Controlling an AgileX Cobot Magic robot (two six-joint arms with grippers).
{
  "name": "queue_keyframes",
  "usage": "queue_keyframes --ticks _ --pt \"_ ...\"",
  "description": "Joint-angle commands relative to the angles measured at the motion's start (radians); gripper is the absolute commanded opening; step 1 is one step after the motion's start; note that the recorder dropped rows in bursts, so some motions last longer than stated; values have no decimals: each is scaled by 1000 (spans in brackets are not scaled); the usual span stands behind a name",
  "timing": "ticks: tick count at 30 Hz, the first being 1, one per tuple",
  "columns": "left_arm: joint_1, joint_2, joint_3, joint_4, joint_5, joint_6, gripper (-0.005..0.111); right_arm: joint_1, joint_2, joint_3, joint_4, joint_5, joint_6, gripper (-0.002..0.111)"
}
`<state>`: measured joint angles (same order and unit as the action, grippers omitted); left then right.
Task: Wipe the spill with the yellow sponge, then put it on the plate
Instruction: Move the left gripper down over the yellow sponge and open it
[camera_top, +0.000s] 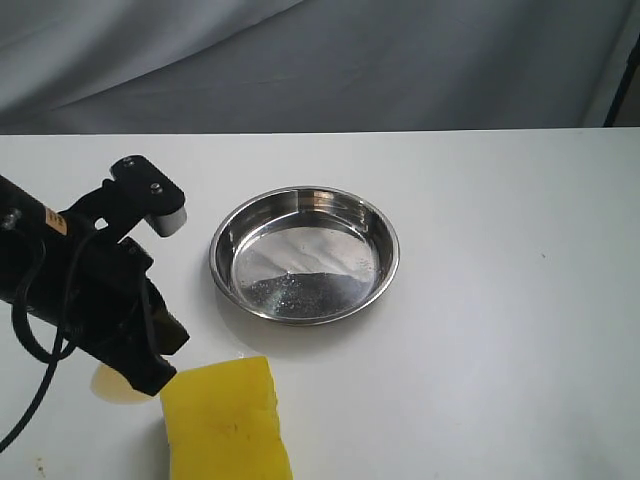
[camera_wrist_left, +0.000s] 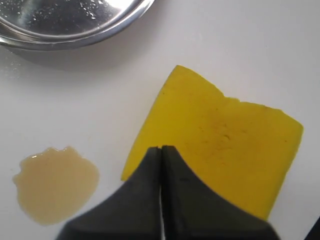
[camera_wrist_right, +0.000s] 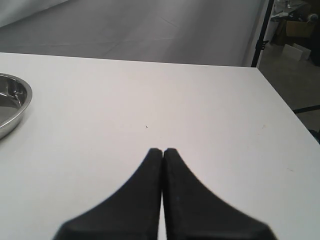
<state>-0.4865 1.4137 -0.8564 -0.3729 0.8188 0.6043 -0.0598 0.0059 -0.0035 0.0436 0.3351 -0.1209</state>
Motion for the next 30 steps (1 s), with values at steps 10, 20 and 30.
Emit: queue_keyframes --ticks 10,20,30 --pt "-6 8 -7 -15 19 0 74 -9 -6 3 -4 -1 -4 0" --pt "-6 8 -7 -15 -11 0 89 -9 -6 3 -4 -1 -4 0" --pt "-6 85 -7 -70 -38 2 89 -9 -6 3 -4 -1 -2 0"
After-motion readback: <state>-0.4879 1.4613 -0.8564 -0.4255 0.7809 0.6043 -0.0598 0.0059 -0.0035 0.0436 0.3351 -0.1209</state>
